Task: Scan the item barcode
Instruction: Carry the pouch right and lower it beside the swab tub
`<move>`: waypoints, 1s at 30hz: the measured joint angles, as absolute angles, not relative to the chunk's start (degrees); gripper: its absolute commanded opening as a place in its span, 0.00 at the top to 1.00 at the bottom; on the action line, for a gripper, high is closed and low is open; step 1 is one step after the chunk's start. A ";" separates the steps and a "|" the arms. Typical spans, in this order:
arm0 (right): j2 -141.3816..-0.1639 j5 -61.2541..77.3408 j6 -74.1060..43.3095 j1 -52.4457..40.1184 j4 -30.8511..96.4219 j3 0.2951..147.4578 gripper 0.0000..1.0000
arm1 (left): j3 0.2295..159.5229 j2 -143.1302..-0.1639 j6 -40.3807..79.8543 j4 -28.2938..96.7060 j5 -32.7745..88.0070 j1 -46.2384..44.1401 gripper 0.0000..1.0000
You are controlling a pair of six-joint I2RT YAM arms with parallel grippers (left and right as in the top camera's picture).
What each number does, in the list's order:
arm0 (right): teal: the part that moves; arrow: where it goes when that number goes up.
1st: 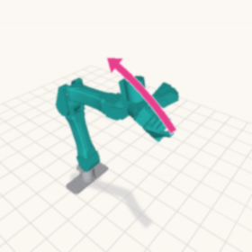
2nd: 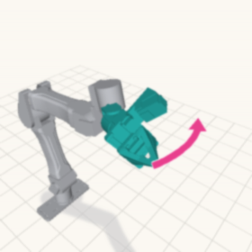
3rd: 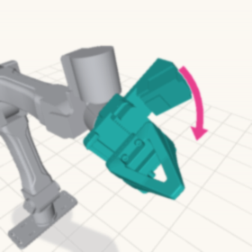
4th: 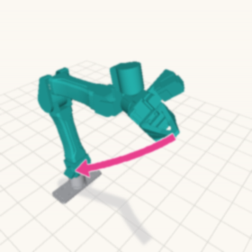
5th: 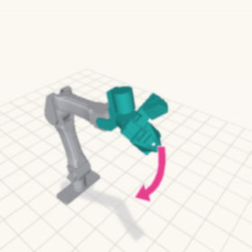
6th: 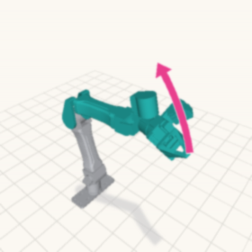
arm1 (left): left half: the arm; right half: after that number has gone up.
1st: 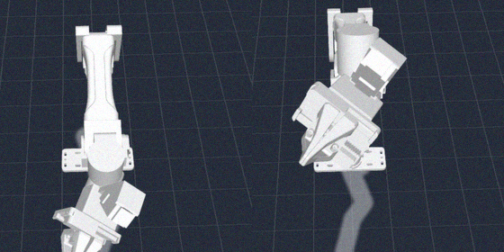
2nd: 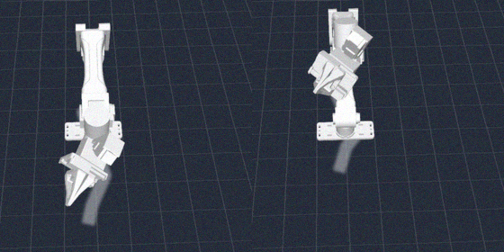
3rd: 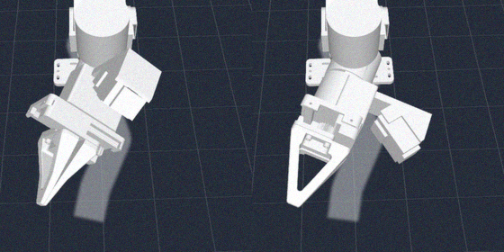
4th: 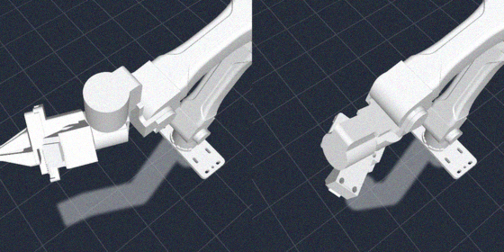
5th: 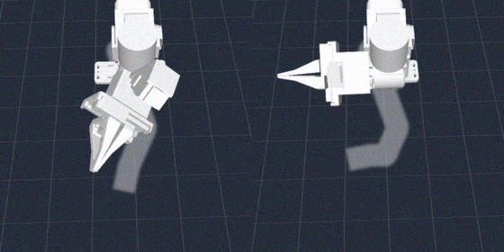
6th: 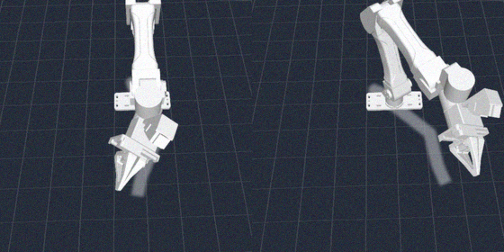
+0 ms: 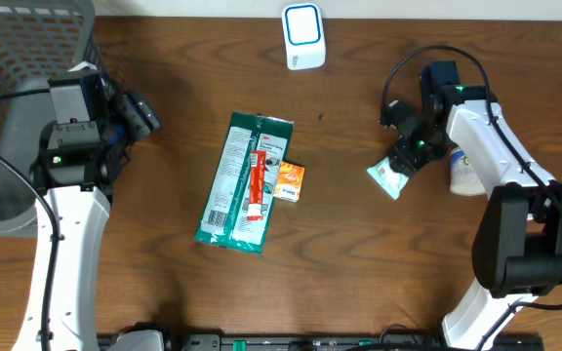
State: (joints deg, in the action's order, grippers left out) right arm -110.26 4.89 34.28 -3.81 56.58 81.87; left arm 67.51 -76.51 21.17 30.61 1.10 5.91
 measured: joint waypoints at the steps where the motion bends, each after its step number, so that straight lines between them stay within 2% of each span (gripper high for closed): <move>1: -110.24 3.99 34.22 -3.81 56.16 81.84 0.01 | 67.51 -76.51 21.17 30.63 1.10 5.91 0.16; 8: -110.24 -2.39 33.63 -3.81 55.94 85.91 0.01 | 67.51 -76.51 21.17 30.63 1.10 5.91 0.16; 18: -110.21 -3.66 31.18 -3.95 55.86 90.32 0.03 | 67.51 -76.51 21.17 30.63 1.10 5.91 0.16; 19: -110.21 -1.69 29.71 -3.95 54.78 90.32 0.17 | 67.51 -76.51 21.17 30.63 1.10 5.91 0.16; 20: -110.21 -0.27 28.58 -4.03 54.15 90.32 0.38 | 67.51 -76.51 21.17 30.63 1.10 5.91 0.16; 21: -110.21 2.22 26.57 -4.10 52.75 90.32 0.79 | 67.51 -76.51 21.17 30.63 1.10 5.91 0.16; 22: -110.21 5.72 23.05 -4.27 50.74 90.32 0.99 | 67.51 -76.51 21.17 30.63 1.10 5.91 0.16; 26: -110.21 9.87 10.09 -4.58 44.80 89.54 0.98 | 67.51 -76.51 21.17 30.63 1.10 5.91 0.16; 28: -110.19 11.14 3.44 -4.58 41.17 87.37 0.84 | 67.51 -76.51 21.17 30.63 1.10 5.91 0.16; 30: -110.17 11.84 -1.65 -4.58 36.86 83.59 0.82 | 67.51 -76.51 21.17 30.63 1.10 5.91 0.16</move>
